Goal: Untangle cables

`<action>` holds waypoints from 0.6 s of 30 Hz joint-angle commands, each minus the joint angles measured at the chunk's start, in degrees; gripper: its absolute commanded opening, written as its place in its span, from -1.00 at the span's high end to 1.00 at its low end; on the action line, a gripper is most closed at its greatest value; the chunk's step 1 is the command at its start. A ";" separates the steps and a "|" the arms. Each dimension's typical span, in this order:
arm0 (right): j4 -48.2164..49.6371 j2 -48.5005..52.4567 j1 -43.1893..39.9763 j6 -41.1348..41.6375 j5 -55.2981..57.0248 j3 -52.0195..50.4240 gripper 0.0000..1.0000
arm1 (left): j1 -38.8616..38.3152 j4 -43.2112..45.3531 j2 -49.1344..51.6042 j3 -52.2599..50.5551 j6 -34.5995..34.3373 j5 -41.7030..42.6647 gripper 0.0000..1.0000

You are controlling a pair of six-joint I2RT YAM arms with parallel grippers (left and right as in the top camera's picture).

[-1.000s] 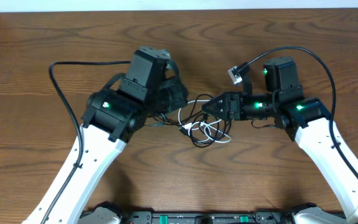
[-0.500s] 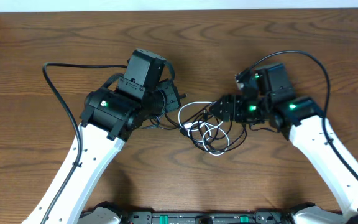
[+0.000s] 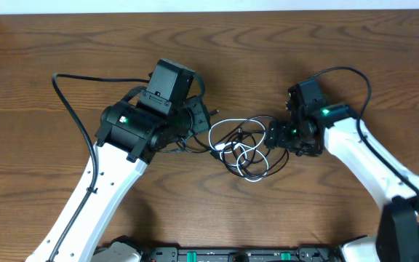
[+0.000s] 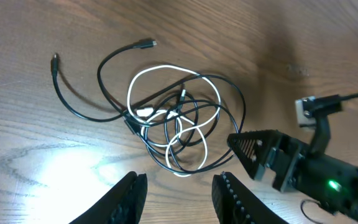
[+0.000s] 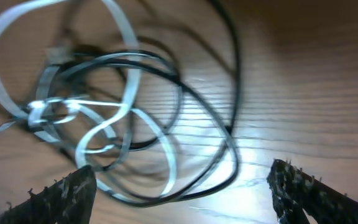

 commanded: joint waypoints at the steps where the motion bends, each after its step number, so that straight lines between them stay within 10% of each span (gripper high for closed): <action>1: -0.76 3.37 -0.74 -1.46 2.10 0.63 -0.68 | 0.13 -0.46 0.61 -0.24 0.59 -0.81 0.18; 18: -0.48 7.80 -0.74 -2.32 -0.04 0.63 0.78 | 0.13 -0.42 2.23 -0.74 0.55 -0.76 0.11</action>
